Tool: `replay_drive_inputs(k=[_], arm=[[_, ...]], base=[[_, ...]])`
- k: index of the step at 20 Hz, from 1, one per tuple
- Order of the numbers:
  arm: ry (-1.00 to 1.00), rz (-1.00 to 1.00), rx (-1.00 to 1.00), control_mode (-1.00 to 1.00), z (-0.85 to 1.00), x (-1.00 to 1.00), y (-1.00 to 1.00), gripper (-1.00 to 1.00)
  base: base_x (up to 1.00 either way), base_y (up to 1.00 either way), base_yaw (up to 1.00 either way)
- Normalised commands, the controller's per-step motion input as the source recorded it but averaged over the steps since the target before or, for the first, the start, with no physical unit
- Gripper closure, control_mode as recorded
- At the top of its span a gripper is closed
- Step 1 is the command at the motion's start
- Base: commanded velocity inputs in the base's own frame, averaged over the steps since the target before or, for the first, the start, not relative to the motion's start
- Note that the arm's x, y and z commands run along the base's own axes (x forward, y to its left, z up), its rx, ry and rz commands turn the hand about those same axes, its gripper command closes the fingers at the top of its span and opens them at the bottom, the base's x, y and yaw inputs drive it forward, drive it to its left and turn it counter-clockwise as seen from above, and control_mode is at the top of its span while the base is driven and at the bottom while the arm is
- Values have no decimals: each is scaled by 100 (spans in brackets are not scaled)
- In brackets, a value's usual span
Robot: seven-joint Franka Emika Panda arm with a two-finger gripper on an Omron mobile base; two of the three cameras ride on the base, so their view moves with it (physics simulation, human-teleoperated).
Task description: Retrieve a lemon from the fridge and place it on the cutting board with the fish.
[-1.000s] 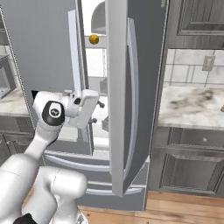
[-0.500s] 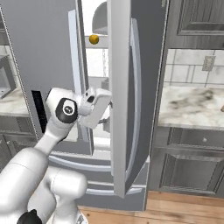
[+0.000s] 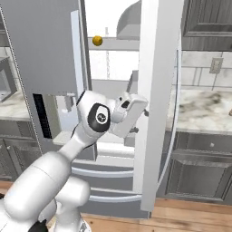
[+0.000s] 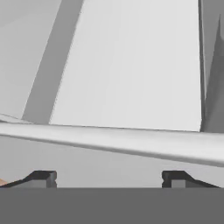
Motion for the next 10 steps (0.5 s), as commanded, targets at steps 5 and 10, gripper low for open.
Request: replay_drive_inputs(k=[5, 10], arm=[[6, -8, 4, -100, 0, -32, -100, -100], [1, -10, -9, -100, 1, -78, 55, -100]], base=[[0, 0, 0], [0, 0, 0]])
